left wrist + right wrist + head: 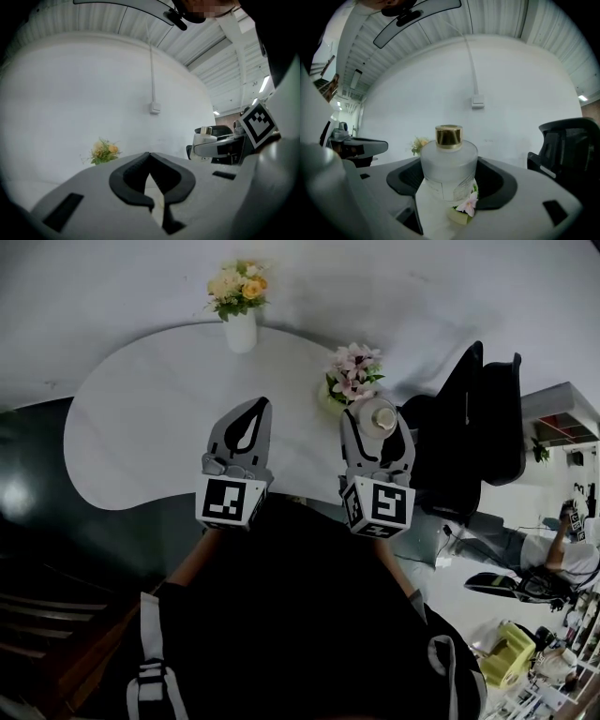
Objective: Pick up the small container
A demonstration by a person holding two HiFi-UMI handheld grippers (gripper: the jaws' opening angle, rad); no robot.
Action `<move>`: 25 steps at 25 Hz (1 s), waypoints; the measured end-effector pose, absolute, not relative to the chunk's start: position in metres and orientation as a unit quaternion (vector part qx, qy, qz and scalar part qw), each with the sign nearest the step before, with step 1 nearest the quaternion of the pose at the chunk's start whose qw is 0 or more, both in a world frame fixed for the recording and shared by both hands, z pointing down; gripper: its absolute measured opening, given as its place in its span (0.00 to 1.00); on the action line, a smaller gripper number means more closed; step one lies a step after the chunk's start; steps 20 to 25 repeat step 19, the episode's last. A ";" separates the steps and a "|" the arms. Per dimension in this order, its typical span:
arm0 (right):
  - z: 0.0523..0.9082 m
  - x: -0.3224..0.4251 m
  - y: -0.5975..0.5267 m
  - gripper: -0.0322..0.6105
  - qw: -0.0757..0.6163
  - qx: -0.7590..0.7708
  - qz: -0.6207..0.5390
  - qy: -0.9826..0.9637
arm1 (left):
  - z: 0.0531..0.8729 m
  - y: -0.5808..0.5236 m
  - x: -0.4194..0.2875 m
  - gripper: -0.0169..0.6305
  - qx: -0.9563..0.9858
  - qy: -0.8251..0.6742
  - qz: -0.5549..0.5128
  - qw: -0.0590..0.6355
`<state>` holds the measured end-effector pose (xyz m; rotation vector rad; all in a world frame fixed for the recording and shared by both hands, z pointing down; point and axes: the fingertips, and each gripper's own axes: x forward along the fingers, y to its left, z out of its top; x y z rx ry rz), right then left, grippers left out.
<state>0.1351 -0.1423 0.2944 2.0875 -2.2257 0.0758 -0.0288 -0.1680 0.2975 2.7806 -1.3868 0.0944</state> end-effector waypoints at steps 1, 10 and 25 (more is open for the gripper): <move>0.297 0.135 -0.142 0.57 0.046 0.683 0.028 -0.729 | 0.298 -0.168 -0.028 0.04 0.895 -0.444 0.031 0.017; 0.301 0.133 -0.140 0.57 0.050 0.679 0.035 -0.732 | 0.303 -0.164 -0.022 0.04 0.900 -0.434 0.036 0.021; 0.307 0.135 -0.145 0.57 0.054 0.676 0.040 -0.734 | 0.309 -0.169 -0.017 0.04 0.902 -0.429 0.041 0.022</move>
